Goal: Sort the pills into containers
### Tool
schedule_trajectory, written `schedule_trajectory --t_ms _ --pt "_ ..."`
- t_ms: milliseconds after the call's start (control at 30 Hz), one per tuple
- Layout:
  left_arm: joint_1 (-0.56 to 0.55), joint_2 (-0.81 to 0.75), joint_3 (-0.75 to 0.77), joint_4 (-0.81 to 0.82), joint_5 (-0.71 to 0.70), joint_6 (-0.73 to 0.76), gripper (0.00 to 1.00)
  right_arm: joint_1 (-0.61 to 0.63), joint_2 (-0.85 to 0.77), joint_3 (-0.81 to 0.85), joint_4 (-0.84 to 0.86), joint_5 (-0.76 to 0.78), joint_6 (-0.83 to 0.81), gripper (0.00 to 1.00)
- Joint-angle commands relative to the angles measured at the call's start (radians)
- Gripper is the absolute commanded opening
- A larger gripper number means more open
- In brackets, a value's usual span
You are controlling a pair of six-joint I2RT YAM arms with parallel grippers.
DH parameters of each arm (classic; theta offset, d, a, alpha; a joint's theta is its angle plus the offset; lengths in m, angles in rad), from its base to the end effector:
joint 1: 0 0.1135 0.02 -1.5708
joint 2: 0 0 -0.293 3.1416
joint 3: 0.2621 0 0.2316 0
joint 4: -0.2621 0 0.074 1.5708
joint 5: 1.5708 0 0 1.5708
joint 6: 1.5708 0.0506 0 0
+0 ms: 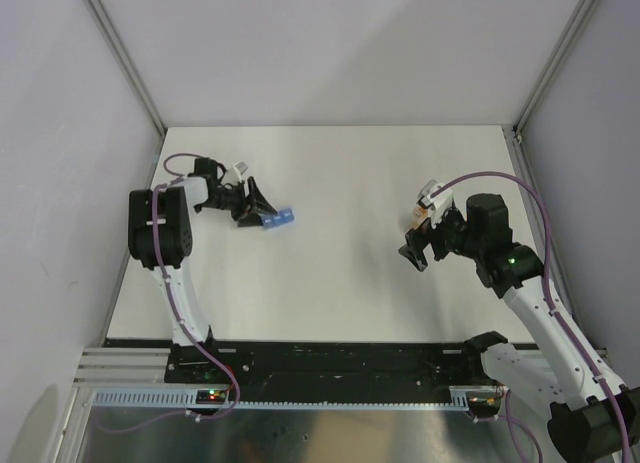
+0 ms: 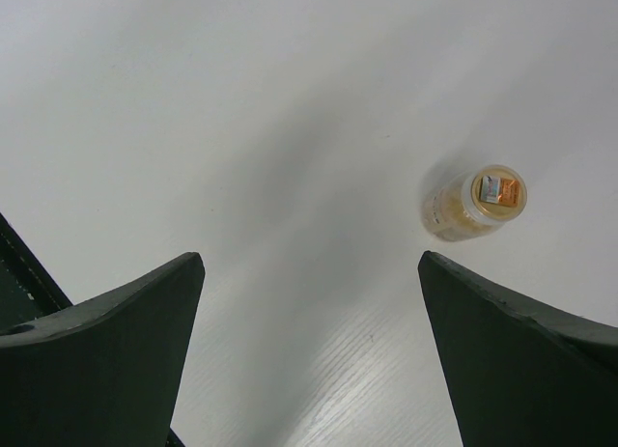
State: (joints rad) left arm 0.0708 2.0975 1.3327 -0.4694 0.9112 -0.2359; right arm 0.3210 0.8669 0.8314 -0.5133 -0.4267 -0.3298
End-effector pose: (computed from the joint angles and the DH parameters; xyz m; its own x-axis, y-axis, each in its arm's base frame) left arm 0.4067 -0.0112 0.1561 -0.9662 -0.2121 -0.1468 -0.0091 0.5967 -0.8024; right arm 0.1438 0.0699 0.3263 -0.2668 -0.3994 -0.8771 -0.7491 0.6586 -0.0720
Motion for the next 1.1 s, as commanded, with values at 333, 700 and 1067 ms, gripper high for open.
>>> schedule_trajectory --t_ms 333,700,1067 --pt "0.030 -0.188 -0.089 -0.055 -0.169 0.130 0.91 -0.001 -0.008 -0.002 0.005 -0.014 -0.014 0.99" --pt "0.032 -0.393 -0.160 -0.058 -0.334 0.224 1.00 -0.008 -0.013 -0.015 0.019 0.002 -0.018 1.00" --pt "0.042 -0.634 -0.298 0.020 -0.476 0.301 1.00 -0.050 -0.017 -0.024 0.041 0.035 -0.009 0.99"
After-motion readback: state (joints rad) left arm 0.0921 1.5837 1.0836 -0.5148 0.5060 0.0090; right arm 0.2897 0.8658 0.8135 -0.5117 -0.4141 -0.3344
